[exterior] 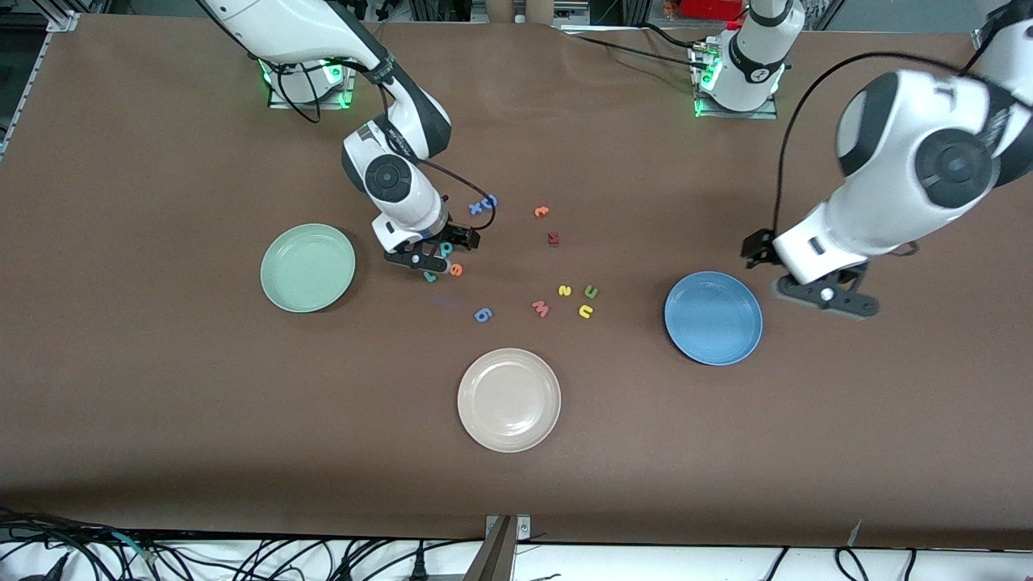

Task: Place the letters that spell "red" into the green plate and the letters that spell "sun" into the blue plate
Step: 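Move the right gripper over the teal d while the left gripper reaches in, then grasp teal d with the right gripper while the left gripper grasps green n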

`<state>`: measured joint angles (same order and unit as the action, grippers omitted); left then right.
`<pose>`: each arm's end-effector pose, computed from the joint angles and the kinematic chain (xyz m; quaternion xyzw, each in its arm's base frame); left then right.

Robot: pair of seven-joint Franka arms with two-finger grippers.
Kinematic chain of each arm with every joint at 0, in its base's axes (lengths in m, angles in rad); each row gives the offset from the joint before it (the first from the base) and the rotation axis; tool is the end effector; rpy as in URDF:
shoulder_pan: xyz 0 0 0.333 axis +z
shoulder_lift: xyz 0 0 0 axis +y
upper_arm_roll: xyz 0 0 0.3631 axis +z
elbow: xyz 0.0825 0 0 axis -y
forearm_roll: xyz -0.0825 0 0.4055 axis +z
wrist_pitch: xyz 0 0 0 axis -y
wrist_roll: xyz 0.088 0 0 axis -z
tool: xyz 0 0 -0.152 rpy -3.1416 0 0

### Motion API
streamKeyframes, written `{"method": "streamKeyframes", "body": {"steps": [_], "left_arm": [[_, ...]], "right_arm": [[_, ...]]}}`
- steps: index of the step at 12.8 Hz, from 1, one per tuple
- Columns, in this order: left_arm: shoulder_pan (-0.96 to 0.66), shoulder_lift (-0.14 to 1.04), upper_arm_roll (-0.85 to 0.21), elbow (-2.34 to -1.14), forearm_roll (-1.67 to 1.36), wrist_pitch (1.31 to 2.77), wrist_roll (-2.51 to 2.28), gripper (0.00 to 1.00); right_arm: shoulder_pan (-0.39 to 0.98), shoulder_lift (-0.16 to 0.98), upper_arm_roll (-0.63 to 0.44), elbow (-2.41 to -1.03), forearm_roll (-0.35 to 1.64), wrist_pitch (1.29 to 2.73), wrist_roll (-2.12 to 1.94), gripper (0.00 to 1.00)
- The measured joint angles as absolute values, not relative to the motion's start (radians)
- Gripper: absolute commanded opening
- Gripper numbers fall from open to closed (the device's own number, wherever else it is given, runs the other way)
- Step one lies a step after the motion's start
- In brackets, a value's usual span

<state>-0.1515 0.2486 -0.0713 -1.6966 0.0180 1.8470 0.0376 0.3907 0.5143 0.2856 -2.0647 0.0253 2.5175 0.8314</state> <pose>0.6346 -0.1383 0.4336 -0.9901 0.1319 0.0486 0.0042 0.4811 0.3888 0.1649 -0.9914 0.1036 0.0682 0.0415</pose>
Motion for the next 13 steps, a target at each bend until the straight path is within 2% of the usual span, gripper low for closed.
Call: {"method": "streamKeyframes", "body": {"steps": [3, 6, 7, 8, 10, 13], "left_arm": [[-0.225, 0.322, -0.075, -1.695, 0.018, 1.941, -0.032, 1.0], [-0.31, 0.408, -0.081, -1.694, 0.015, 2.055, -0.095, 0.99], [-0.321, 0.439, -0.084, -1.694, -0.004, 2.09, -0.099, 0.91], [-0.325, 0.471, -0.091, -1.694, -0.032, 2.125, -0.099, 0.78], [-0.335, 0.526, -0.112, -1.693, -0.053, 2.185, -0.099, 0.75], [-0.373, 0.581, -0.118, -1.692, -0.054, 2.212, -0.1, 0.74]], "right_arm": [[0.392, 0.528, 0.284, -2.072, -0.072, 2.519, 0.831, 0.92], [0.392, 0.529, 0.282, -2.082, -0.123, 2.525, 0.831, 0.83], [0.392, 0.529, 0.282, -2.082, -0.127, 2.528, 0.831, 0.81], [0.392, 0.53, 0.282, -2.082, -0.129, 2.531, 0.831, 0.81], [0.393, 0.531, 0.282, -2.083, -0.131, 2.537, 0.831, 0.64], [0.396, 0.532, 0.283, -2.083, -0.132, 2.549, 0.831, 0.6]]}}
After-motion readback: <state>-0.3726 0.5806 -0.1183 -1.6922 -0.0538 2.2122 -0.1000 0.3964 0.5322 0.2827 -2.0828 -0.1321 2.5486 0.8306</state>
